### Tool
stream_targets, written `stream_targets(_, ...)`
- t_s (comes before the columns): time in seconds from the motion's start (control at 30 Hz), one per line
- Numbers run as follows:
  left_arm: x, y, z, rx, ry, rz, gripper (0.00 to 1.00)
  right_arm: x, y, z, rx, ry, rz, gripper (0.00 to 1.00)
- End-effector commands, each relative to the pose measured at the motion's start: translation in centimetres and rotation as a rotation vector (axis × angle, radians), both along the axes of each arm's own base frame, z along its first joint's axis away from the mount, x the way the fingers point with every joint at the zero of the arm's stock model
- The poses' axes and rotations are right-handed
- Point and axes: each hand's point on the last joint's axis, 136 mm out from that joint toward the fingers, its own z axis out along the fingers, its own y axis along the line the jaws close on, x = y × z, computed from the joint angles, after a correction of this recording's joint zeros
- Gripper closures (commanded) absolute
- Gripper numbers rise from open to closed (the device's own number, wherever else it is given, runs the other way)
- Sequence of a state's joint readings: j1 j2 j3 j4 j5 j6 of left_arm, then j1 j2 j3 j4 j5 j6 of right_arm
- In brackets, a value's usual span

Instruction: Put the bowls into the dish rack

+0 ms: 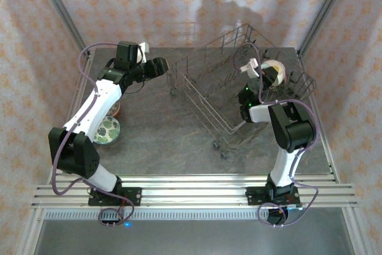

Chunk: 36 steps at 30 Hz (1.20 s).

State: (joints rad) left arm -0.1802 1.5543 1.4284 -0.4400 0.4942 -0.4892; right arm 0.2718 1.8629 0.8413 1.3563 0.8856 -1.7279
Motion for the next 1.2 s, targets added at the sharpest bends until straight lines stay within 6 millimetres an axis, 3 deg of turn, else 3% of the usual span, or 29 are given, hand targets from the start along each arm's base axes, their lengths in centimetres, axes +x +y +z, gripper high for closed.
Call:
stream_targets(0.0,-0.2,0.4,0.7,0.005,-0.009,-0.004,0.3,-2.1,-2.7,-2.8,0.014,0.036,-0.101,1.0)
stream_targets(0.3,-0.1,0.2,0.1,-0.001,0.002,-0.001,0.31,-3.1,-1.7,-3.0,0.018,0.046,-0.087,1.0)
stream_targets(0.7,-0.1,-0.2,0.1,-0.001,0.006,-0.013,0.31,-1.0,-2.1,0.4,-0.02,0.012,-0.088,1.0)
stream_targets(0.93,-0.3,-0.2,0.6,0.007,0.001,-0.021,0.3,-0.2,-2.7,0.5,-0.001,0.04,-0.141,1.0)
stream_targets(1.17,-0.5,-0.1,0.3,0.014,0.005,-0.019,0.3,-0.9,-3.1,-0.4,0.029,0.09,-0.167,1.0)
